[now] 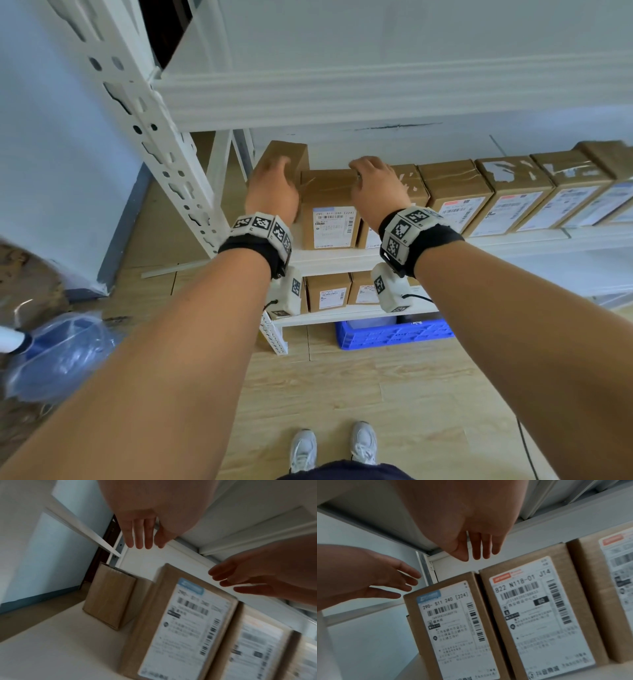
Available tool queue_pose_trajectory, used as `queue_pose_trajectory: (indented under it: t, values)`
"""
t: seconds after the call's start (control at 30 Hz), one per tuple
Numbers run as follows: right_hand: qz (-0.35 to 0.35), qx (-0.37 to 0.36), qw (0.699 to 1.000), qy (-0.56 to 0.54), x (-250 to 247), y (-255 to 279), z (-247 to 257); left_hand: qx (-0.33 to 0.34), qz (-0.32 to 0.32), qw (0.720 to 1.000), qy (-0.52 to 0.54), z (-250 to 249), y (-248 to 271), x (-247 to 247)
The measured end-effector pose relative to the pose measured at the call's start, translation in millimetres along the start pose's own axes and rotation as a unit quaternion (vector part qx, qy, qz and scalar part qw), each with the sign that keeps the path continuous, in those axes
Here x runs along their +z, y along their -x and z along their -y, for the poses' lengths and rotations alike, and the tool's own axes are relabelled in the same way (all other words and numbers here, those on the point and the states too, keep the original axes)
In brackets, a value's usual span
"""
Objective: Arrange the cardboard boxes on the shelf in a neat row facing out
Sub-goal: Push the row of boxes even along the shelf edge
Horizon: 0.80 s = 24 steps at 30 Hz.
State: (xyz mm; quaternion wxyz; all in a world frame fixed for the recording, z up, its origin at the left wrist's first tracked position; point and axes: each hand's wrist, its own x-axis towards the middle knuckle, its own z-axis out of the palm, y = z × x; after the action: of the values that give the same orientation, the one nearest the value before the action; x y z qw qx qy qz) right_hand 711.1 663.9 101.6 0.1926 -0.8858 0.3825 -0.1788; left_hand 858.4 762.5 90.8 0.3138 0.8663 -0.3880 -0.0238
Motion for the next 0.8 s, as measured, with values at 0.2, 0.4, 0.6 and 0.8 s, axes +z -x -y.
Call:
queue_pose_trajectory:
  t: [0.2,0.4,0.6,0.8]
  values:
    - [0.015,-0.040,0.999,0.013,19,-11,14,-0.015,0.124,0.982,-0.144,40,-24,20]
    - [-0.008,-0.043,0.998,0.037,38,-15,9,-0.051,0.126,0.978,-0.156,43,-34,32]
    - [-0.066,-0.058,0.995,0.041,49,-15,4,-0.050,0.095,0.986,-0.126,43,-41,44]
    - [-0.056,-0.053,0.996,0.049,48,-14,6,-0.055,0.070,0.989,-0.116,39,-34,40]
